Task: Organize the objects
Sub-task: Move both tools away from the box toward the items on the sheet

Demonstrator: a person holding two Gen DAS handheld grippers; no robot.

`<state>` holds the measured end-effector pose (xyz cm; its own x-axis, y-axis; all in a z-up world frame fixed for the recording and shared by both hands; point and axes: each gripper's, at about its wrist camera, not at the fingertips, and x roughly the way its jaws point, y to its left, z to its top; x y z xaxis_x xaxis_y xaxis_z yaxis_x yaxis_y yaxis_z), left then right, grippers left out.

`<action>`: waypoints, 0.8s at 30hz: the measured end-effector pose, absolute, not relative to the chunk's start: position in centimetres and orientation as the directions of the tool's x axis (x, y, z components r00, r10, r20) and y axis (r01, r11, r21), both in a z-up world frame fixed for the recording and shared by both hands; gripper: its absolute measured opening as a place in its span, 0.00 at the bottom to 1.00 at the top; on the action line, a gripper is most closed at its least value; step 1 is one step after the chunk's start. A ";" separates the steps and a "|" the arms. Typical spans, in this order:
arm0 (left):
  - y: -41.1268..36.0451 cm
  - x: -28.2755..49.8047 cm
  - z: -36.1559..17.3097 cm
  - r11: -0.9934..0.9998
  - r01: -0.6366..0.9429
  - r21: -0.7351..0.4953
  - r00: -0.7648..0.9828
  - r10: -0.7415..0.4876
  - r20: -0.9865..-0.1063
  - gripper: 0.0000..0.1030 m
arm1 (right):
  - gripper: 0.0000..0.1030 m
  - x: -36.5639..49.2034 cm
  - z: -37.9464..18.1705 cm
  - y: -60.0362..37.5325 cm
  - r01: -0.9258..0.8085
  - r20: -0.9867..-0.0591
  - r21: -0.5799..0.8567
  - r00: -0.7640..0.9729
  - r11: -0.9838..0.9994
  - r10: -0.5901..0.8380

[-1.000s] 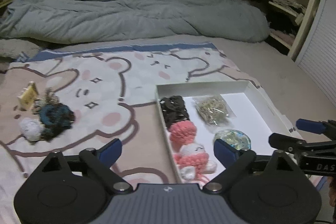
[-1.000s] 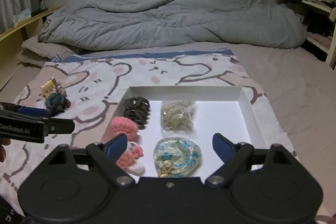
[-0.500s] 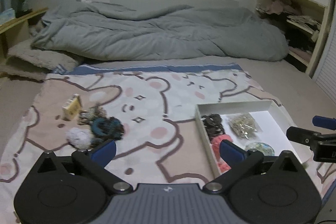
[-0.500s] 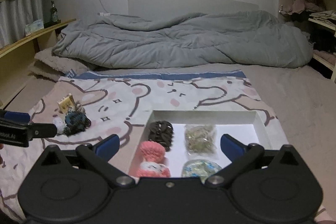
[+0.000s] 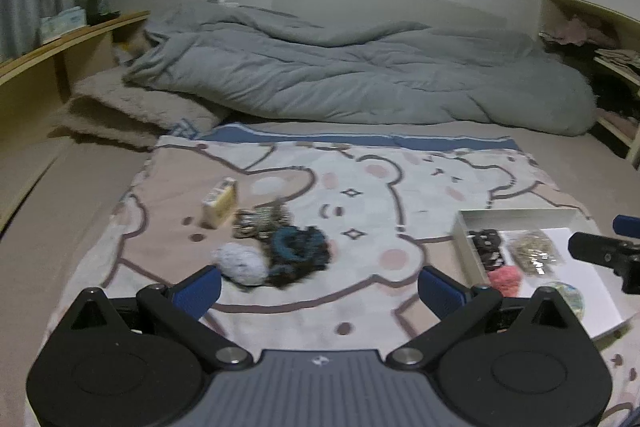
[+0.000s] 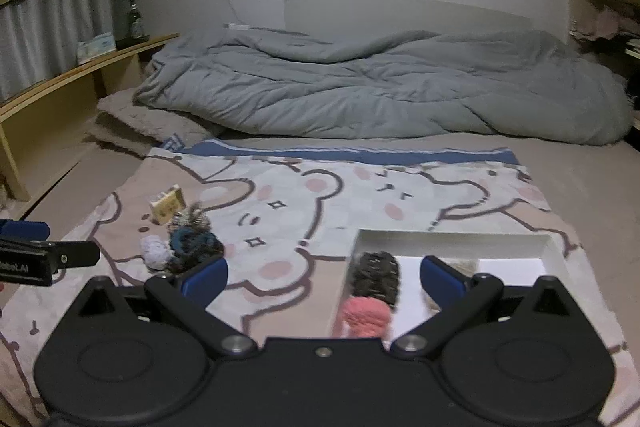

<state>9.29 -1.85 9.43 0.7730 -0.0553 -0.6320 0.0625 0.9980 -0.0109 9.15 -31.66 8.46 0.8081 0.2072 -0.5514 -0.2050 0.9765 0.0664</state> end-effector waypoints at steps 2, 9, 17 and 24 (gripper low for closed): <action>-0.5 9.3 9.5 0.999 0.042 -0.005 0.777 -0.036 -0.629 1.00 | 1.00 9.6 8.5 -30.4 -0.226 -0.550 0.074 0.803 0.971 0.229; 3.8 9.5 10.1 1.000 -0.004 0.015 0.788 0.013 -0.616 1.00 | 1.00 11.3 8.4 -26.0 -0.279 -0.546 0.101 0.787 0.955 0.288; 7.2 10.6 10.2 1.000 -0.019 0.012 0.806 0.022 -0.591 1.00 | 1.00 12.9 9.1 -21.2 -0.328 -0.540 0.122 0.770 0.937 0.340; 8.9 12.4 9.9 0.999 -0.020 0.050 0.804 0.046 -0.592 1.00 | 1.00 14.3 9.5 -18.2 -0.346 -0.540 0.135 0.760 0.928 0.362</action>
